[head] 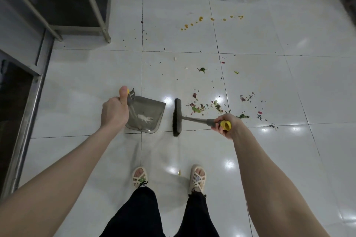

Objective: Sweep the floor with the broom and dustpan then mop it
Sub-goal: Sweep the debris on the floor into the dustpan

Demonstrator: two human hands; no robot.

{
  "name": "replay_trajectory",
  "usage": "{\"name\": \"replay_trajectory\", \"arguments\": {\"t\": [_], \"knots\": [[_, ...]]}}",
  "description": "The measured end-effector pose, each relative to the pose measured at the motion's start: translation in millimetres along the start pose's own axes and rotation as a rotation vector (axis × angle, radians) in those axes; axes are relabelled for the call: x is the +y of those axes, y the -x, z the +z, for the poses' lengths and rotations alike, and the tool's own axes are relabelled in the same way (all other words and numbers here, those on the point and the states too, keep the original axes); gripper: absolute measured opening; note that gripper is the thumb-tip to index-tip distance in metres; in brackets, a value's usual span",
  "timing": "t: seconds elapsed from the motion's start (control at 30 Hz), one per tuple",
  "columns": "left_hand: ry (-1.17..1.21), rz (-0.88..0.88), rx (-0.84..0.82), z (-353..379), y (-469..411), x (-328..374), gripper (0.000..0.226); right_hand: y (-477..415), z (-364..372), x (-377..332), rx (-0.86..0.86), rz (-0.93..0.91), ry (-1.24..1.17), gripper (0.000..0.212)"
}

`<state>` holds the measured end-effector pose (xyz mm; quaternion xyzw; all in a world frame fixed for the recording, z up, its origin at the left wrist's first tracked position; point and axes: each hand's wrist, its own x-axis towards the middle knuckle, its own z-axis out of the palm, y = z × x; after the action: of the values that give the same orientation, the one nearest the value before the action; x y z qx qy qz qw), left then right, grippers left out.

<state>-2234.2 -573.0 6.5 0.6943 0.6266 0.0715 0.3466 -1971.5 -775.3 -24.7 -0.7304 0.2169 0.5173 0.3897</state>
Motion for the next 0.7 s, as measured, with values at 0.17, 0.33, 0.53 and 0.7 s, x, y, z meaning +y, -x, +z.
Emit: {"name": "replay_trajectory", "arguments": {"t": [0.17,0.33,0.53,0.7], "knots": [[0.029,-0.055,0.065,37.4,32.6,25.5,0.083,-13.3,-50.8,-25.5,-0.041,-0.046,0.030,0.007],[-0.045,-0.019,0.094,73.5,64.2,56.9,0.061,-25.0,-102.3,-43.2,-0.232,0.012,0.007,0.011],[0.014,-0.111,0.145,97.2,91.6,81.4,0.077,-32.2,-114.9,-47.3,-0.357,0.068,-0.022,0.013],[-0.004,-0.135,0.136,114.6,97.9,93.6,0.076,-45.0,-121.0,-41.6,-0.297,0.063,0.017,0.013]]}}
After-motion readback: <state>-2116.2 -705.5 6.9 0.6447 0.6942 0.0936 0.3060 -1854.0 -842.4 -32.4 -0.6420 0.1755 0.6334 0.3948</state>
